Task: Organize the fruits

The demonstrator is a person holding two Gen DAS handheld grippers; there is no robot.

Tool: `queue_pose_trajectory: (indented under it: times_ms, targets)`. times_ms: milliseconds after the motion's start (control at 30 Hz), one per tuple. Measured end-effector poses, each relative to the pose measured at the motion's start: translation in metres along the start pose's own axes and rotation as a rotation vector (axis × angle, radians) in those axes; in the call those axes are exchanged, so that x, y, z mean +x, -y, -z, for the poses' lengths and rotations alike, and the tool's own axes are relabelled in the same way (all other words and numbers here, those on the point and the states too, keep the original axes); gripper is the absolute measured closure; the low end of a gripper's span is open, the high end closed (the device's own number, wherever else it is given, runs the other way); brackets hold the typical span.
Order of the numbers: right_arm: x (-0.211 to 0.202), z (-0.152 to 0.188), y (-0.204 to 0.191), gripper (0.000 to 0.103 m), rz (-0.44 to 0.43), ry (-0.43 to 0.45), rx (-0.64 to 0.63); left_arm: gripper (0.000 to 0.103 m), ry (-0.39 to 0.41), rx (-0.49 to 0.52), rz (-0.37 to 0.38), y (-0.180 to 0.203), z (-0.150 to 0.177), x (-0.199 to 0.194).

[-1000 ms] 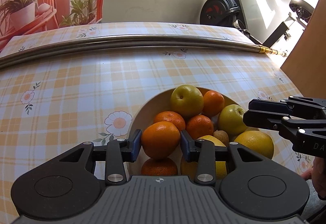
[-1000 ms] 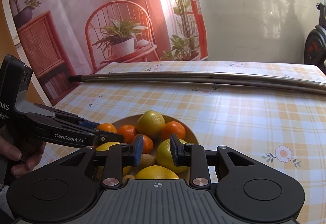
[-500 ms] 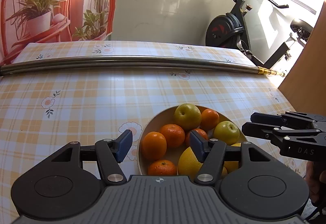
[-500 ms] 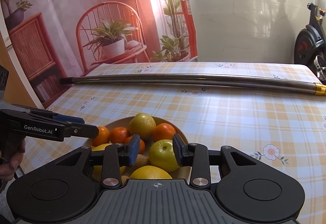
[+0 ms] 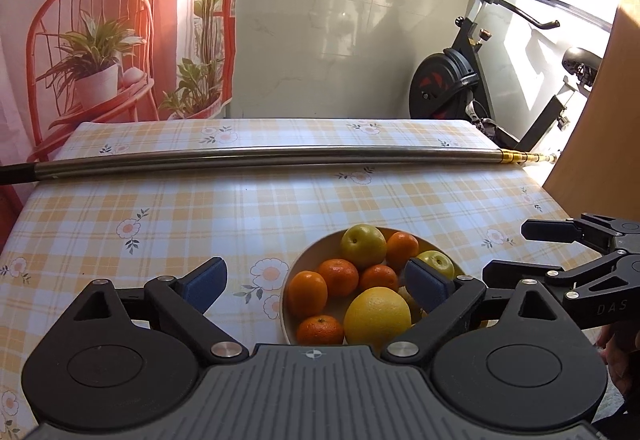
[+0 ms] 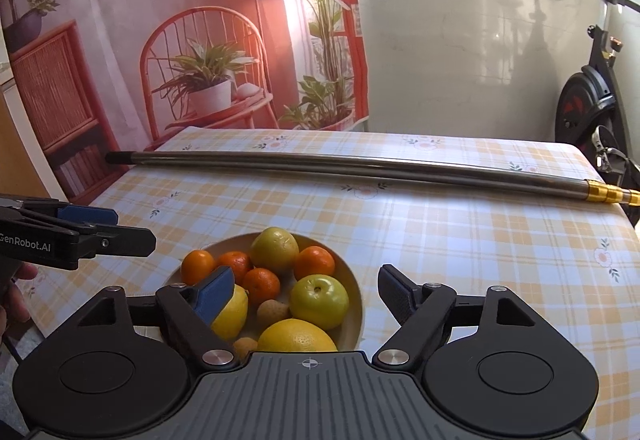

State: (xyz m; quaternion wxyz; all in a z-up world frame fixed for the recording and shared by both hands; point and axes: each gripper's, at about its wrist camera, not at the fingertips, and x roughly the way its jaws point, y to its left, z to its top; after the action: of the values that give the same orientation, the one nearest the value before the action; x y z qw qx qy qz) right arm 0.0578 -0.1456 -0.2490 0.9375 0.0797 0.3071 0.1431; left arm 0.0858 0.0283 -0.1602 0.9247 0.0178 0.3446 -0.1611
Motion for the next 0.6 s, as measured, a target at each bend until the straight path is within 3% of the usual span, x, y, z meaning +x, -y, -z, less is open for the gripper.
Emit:
queue_pose_trajectory:
  times_ms: [67, 167, 600]
  targets:
    - [-0.004, -0.002, -0.002, 0.006, -0.003, 0.002, -0.004, 0.004, 0.013, 0.005, -0.005, 0.002, 0.0, -0.006]
    - [-0.009, -0.004, -0.005, 0.001, -0.008, 0.005, -0.013, 0.0, 0.033, 0.002, -0.006, 0.003, 0.001, -0.017]
    - [-0.034, -0.008, -0.013, 0.001, 0.012, 0.025, -0.01, 0.0, 0.115, -0.032, -0.004, 0.005, -0.005, -0.046]
